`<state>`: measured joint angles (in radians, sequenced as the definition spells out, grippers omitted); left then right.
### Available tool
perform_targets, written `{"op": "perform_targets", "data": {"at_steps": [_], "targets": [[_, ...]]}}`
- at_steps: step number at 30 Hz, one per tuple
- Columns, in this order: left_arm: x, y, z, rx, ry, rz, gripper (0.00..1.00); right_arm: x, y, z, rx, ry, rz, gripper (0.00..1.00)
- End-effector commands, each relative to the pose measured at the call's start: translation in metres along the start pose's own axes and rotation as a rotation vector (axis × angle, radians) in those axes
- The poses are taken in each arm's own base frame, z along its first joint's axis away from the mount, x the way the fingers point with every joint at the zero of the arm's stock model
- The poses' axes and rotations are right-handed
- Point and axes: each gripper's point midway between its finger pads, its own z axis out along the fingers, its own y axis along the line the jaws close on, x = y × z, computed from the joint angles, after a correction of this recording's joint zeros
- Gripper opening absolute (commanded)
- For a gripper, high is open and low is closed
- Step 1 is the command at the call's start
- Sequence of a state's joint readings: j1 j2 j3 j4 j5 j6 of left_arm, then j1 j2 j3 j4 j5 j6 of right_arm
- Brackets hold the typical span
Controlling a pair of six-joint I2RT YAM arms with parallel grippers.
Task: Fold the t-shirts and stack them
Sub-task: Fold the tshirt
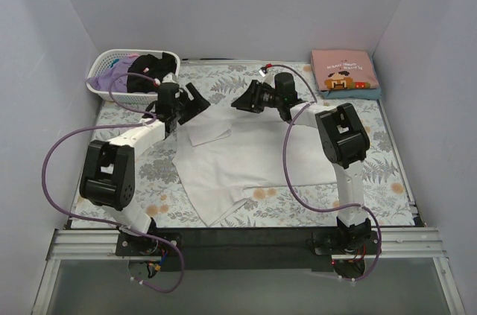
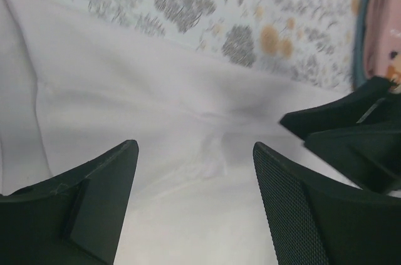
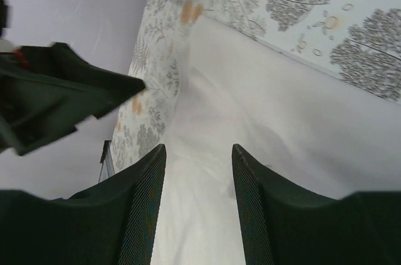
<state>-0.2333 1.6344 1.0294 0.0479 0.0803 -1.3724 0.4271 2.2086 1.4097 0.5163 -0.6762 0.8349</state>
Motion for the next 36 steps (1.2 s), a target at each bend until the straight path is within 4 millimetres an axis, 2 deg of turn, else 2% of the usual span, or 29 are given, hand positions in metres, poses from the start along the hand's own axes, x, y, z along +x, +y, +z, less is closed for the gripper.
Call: {"op": "perform_targets", "data": {"at_steps": [1,4,7,11,14,19,23,27,30,31,35,36], "targets": [[0.041,0.017,-0.002,-0.042,0.137,-0.059,0.72,0.011,0.047,0.006,-0.092,0.039,-0.055,0.54],[0.057,0.031,0.001,-0.087,0.173,-0.091,0.66,0.028,0.051,0.02,-0.093,0.067,-0.046,0.53],[0.071,0.049,0.003,-0.15,0.202,-0.122,0.64,0.043,0.038,0.033,-0.062,0.081,-0.012,0.53],[0.088,0.061,0.003,-0.202,0.254,-0.164,0.63,0.062,0.011,0.042,-0.014,0.106,0.03,0.53],[0.096,0.072,-0.001,-0.249,0.269,-0.186,0.63,0.076,-0.008,0.039,0.025,0.117,0.057,0.52],[0.092,0.097,-0.008,-0.351,0.234,-0.21,0.63,0.09,-0.031,0.029,0.062,0.129,0.091,0.52],[0.081,0.1,-0.011,-0.362,0.207,-0.232,0.62,0.097,-0.039,0.026,0.068,0.141,0.097,0.52],[0.065,0.087,-0.019,-0.333,0.182,-0.223,0.64,0.1,-0.038,0.026,0.061,0.153,0.095,0.52],[0.045,0.071,-0.028,-0.3,0.144,-0.202,0.64,0.098,-0.035,0.025,0.054,0.152,0.087,0.52],[0.027,0.065,-0.037,-0.293,0.081,-0.188,0.65,0.097,-0.033,0.025,0.049,0.153,0.081,0.52],[-0.008,0.053,-0.063,-0.289,-0.043,-0.135,0.66,0.09,-0.023,0.023,0.034,0.14,0.061,0.52],[-0.01,0.058,-0.068,-0.312,-0.055,-0.126,0.66,0.088,-0.02,0.022,0.031,0.138,0.054,0.52]]}}
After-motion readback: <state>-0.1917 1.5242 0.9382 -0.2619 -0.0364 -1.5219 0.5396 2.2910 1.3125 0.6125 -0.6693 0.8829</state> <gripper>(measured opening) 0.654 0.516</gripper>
